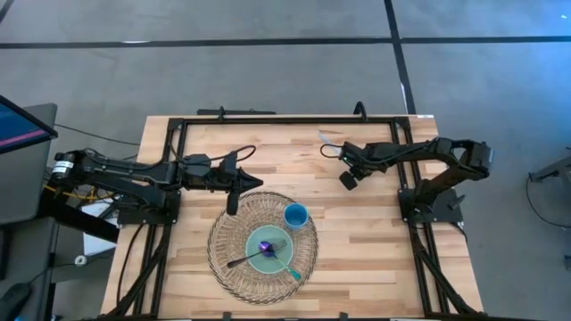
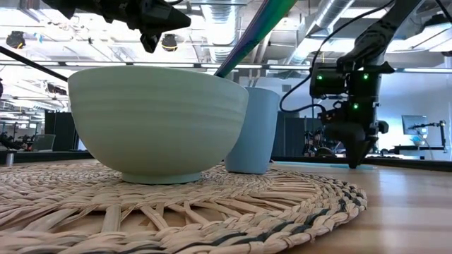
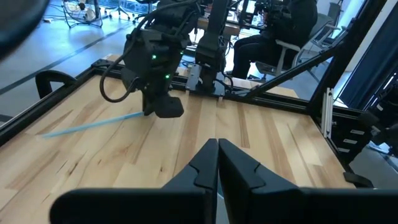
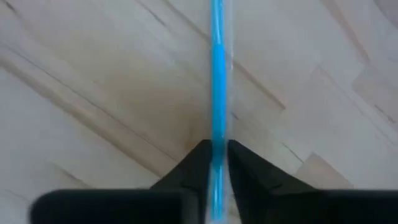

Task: Pick & Place Utensil
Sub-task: Put the blue straw into the blue cup on the woven placemat

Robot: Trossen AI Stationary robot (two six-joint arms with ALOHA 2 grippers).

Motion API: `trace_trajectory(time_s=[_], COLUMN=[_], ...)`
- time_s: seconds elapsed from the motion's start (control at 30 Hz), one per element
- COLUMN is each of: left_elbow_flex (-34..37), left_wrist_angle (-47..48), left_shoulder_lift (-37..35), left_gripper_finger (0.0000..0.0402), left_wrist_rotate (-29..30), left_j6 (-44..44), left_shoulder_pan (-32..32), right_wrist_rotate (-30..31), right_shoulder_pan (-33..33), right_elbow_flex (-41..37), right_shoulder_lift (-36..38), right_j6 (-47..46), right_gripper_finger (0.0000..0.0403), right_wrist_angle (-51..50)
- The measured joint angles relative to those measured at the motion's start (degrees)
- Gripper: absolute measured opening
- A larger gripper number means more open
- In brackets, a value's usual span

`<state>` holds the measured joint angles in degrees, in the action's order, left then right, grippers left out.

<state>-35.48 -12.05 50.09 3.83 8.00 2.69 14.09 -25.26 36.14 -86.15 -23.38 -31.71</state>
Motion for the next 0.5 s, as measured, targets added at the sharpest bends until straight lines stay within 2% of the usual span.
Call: trace_trajectory(time_s=[0.07, 0.13, 0.3, 0.5], left_elbow_flex=[0.0, 0.0, 0.0, 0.0], left_wrist_angle=[0.0, 0.0, 0.0, 0.0], left_shoulder_lift=[0.0, 0.0, 0.0, 0.0], left_gripper_finger=[0.0012, 0.0012, 0.0012, 0.0012], left_wrist_rotate=[0.0, 0.0, 0.0, 0.0], left_j6=[0.0, 0.0, 0.0, 0.0], left_shoulder_pan=[0.0, 0.0, 0.0, 0.0], right_wrist_rotate=[-0.6, -0.7, -2.3, -10.8], right_shoulder_pan=[0.0, 0.2, 2.7, 7.4], right_elbow_flex=[0.0, -0.2, -0.4, 0.4], right_shoulder_lift=[0.4, 1.3, 5.8, 13.5], right_j6=[0.0, -0.2, -2.9, -9.0], right_gripper_finger=[0.0021, 0.0008, 0.0009, 0.0004], right_wrist_angle=[0.2, 0.4, -0.1, -1.0])
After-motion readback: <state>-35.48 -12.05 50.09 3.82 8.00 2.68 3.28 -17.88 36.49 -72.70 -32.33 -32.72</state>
